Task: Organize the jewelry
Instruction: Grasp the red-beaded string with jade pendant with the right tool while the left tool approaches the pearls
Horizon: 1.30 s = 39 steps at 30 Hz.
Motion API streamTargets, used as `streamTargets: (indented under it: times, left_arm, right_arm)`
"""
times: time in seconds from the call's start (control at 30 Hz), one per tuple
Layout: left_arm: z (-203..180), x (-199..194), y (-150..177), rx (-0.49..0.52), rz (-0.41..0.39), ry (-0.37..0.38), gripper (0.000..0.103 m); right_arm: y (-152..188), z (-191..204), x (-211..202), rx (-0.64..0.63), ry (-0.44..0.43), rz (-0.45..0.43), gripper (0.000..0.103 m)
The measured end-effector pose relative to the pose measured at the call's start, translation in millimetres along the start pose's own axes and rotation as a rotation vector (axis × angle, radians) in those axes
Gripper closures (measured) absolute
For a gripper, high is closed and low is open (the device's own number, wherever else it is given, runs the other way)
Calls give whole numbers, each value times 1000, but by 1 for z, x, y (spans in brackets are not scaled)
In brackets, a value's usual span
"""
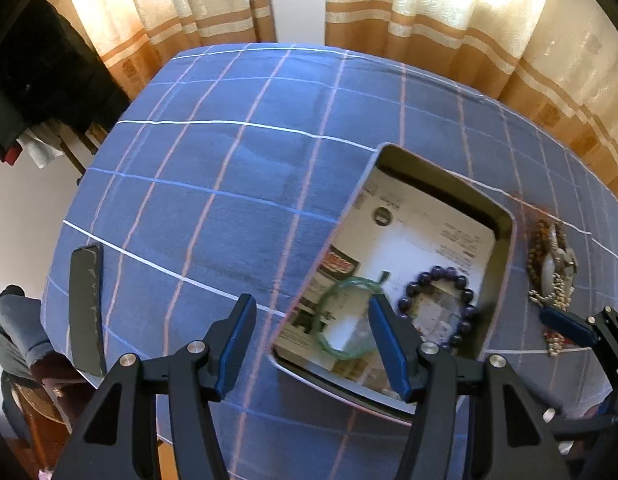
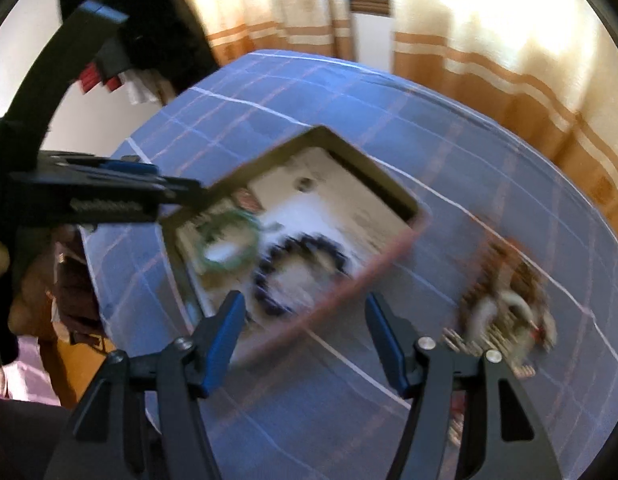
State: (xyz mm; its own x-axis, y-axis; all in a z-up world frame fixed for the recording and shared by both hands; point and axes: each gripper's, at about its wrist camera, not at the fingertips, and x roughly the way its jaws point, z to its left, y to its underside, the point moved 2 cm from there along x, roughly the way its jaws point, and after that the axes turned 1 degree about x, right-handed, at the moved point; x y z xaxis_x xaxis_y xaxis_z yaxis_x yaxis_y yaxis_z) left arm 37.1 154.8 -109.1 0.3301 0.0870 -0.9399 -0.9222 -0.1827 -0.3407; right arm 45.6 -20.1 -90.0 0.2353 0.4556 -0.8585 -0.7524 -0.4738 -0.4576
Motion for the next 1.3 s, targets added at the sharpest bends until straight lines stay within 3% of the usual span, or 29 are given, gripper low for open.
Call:
streamTargets:
  times: [0.3,0.47,0.73,0.8,0.83,0.93,1.3]
  left_arm:
    - [-64,-8,8,116,-5,48,44]
    - [-88,-6,14,144,6,61,44]
    - [-115,-5,32,163,31,65,44]
    - [-120,-4,37,163,38,63,44]
    - [-122,-4,39,161,42,64,44]
    - [-129,-4,44,158,54,63,44]
    - [-172,1,51,193,62,113,44]
  right_arm:
    - [69,-96,-28,240,153,42,37]
    - [89,-124,-31,298,185,37,38]
    - [96,-135,-13,282,136,27,61]
    - [99,-137,-8,271,117,34,71]
    - [99,-136,-6,268,106,39,81]
    - [100,-137,-4,248,79,36,91]
    - [107,-143,-66,247,65,-76,94]
